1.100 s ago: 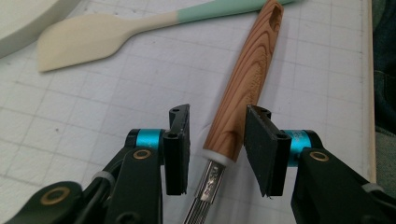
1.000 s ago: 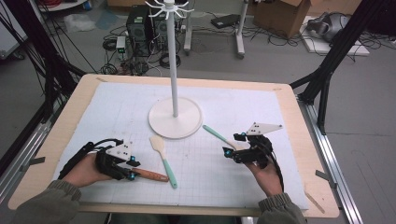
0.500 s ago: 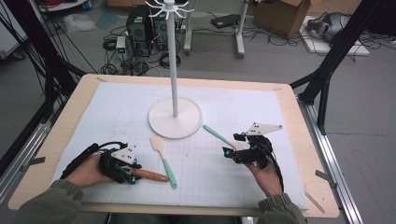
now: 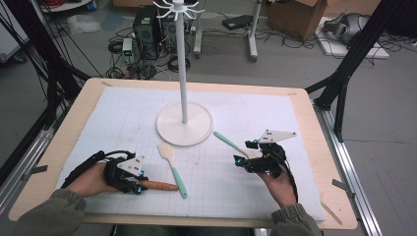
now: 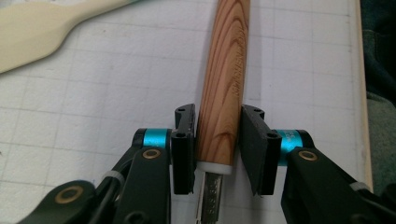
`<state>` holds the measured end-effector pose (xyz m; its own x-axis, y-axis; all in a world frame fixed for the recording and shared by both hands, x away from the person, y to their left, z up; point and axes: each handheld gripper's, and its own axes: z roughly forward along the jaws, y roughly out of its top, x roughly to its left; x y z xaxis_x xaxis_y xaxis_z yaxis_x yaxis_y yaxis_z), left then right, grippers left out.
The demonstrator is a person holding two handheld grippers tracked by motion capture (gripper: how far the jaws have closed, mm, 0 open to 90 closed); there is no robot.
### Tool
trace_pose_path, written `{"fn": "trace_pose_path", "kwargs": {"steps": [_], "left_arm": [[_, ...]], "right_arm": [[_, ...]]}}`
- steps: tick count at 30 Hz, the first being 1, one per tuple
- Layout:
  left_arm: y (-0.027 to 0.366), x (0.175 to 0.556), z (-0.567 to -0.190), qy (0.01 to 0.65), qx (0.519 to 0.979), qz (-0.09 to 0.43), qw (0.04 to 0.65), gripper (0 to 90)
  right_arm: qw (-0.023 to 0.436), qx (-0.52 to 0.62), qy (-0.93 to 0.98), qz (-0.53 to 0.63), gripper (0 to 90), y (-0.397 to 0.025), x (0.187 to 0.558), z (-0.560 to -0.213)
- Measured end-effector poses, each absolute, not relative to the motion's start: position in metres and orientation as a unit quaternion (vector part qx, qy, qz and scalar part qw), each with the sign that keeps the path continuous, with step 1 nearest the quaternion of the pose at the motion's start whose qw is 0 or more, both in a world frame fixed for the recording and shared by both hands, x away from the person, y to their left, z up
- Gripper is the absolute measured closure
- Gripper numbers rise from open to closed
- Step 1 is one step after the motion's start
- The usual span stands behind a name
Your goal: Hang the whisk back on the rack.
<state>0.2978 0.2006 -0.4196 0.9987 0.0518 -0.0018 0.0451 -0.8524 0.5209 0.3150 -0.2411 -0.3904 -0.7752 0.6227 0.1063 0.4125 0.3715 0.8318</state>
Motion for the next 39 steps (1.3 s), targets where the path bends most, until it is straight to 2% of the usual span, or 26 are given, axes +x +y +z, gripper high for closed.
{"fn": "trace_pose_path", "kwargs": {"steps": [11, 22, 39], "left_arm": [[0.198, 0.297, -0.416, 0.006, 0.968, -0.004, 0.25, 70.3], [0.2, 0.297, -0.415, 0.017, 0.969, -0.01, 0.246, 70.6], [0.205, 0.297, -0.401, 0.034, 0.963, 0.002, 0.269, 71.2]], "right_arm": [[0.114, 0.316, 0.821, 0.462, 25.4, -0.24, 0.315, -0.391], [0.113, 0.315, 0.822, 0.461, 25.4, -0.239, 0.315, -0.392], [0.112, 0.312, 0.824, 0.46, 25.4, -0.237, 0.315, -0.392]]}}
